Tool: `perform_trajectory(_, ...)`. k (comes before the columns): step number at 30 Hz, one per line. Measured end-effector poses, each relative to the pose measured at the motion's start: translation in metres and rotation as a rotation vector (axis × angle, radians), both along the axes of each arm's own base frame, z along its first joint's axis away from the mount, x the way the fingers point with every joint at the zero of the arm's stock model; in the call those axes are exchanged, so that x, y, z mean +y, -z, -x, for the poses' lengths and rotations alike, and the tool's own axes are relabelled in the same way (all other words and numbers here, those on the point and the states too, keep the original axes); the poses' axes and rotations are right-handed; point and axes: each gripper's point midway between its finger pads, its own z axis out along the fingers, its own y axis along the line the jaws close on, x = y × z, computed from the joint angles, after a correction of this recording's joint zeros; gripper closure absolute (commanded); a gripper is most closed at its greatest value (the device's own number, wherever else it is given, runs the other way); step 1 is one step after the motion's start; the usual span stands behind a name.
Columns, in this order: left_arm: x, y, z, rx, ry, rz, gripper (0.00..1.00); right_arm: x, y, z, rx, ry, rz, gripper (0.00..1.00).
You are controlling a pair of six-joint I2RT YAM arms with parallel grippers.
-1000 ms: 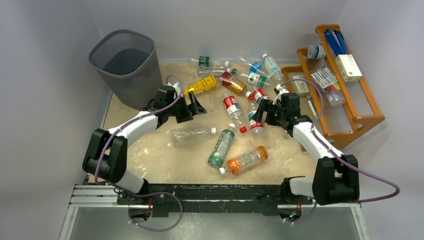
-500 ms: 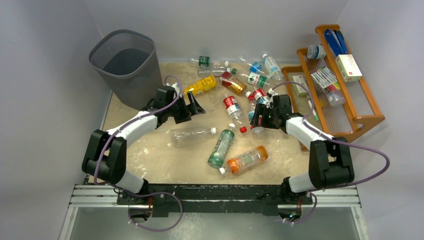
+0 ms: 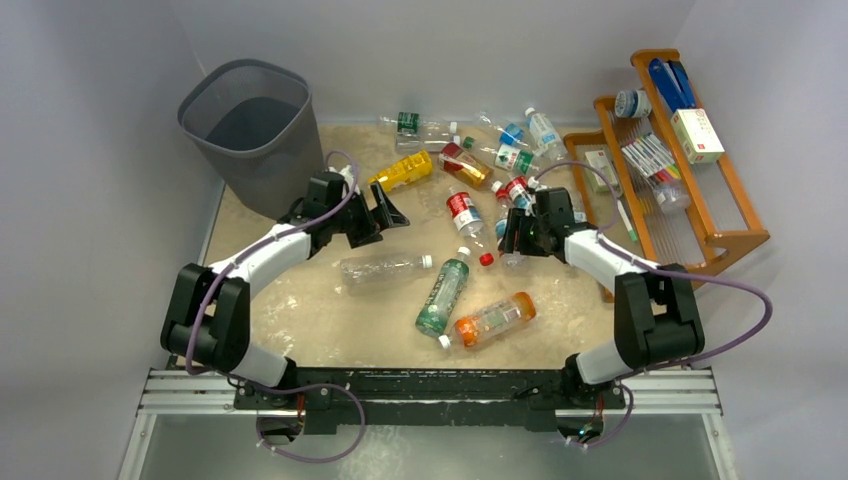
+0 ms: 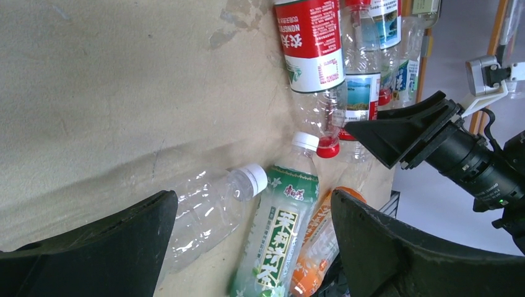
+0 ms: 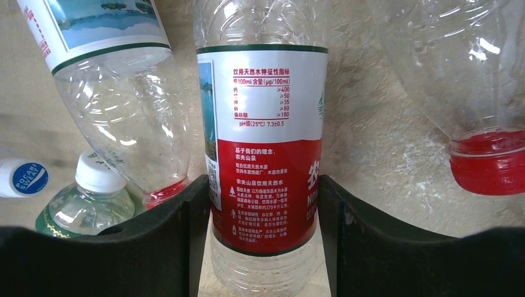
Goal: Put the plastic bottles in the bin
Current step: Pick up the plastic bottle at the center of the board.
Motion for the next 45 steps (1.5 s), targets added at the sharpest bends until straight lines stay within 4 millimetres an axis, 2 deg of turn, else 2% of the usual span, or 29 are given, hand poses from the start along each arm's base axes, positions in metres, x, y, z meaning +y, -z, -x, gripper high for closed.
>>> perform_trajectory(2,-0.001,-0.004,0.001,-0.008,0.003,0.004,0.06,0.000,-0.003,-0.001,-0.001,-0.001,0.003,0.58)
perform_trajectory(5,-0.005,-0.022,0.001,-0.059,0.004,0.036,0.06,0.002,-0.015,-0.003,-0.018,-0.006,0.001,0.58)
perform_trajectory(9,-0.014,-0.048,0.000,-0.117,0.016,0.112,0.06,0.007,-0.062,-0.009,-0.118,-0.022,-0.024,0.58)
perform_trajectory(11,-0.020,-0.059,-0.001,-0.129,0.023,0.163,0.06,0.013,-0.093,-0.013,-0.191,-0.043,-0.048,0.58)
perform_trajectory(12,-0.022,-0.063,-0.001,-0.138,0.029,0.183,0.06,0.021,-0.112,-0.014,-0.234,-0.067,-0.071,0.58)
perform_trajectory(14,-0.027,-0.070,-0.001,-0.149,0.033,0.210,0.06,0.035,-0.136,-0.015,-0.286,-0.116,-0.108,0.58)
perform_trajectory(17,-0.034,-0.083,0.002,-0.173,0.042,0.241,0.06,0.066,-0.156,-0.007,-0.318,-0.215,-0.163,0.57)
perform_trajectory(21,-0.041,-0.097,0.006,-0.207,0.057,0.272,0.07,0.104,-0.158,0.011,-0.294,-0.336,-0.216,0.57)
perform_trajectory(26,-0.042,-0.100,0.005,-0.214,0.052,0.277,0.07,0.139,-0.156,0.024,-0.258,-0.423,-0.248,0.57)
perform_trajectory(32,-0.041,-0.097,0.003,-0.214,0.033,0.267,0.07,0.171,-0.163,0.038,-0.248,-0.490,-0.276,0.58)
perform_trajectory(37,-0.039,-0.100,0.000,-0.228,0.015,0.263,0.09,0.186,-0.167,0.045,-0.251,-0.510,-0.278,0.58)
perform_trajectory(40,-0.037,-0.100,-0.002,-0.233,0.000,0.258,0.16,0.195,-0.167,0.052,-0.244,-0.535,-0.284,0.58)
perform_trajectory(45,-0.036,-0.100,-0.004,-0.233,-0.015,0.258,0.36,0.206,-0.165,0.059,-0.235,-0.559,-0.289,0.58)
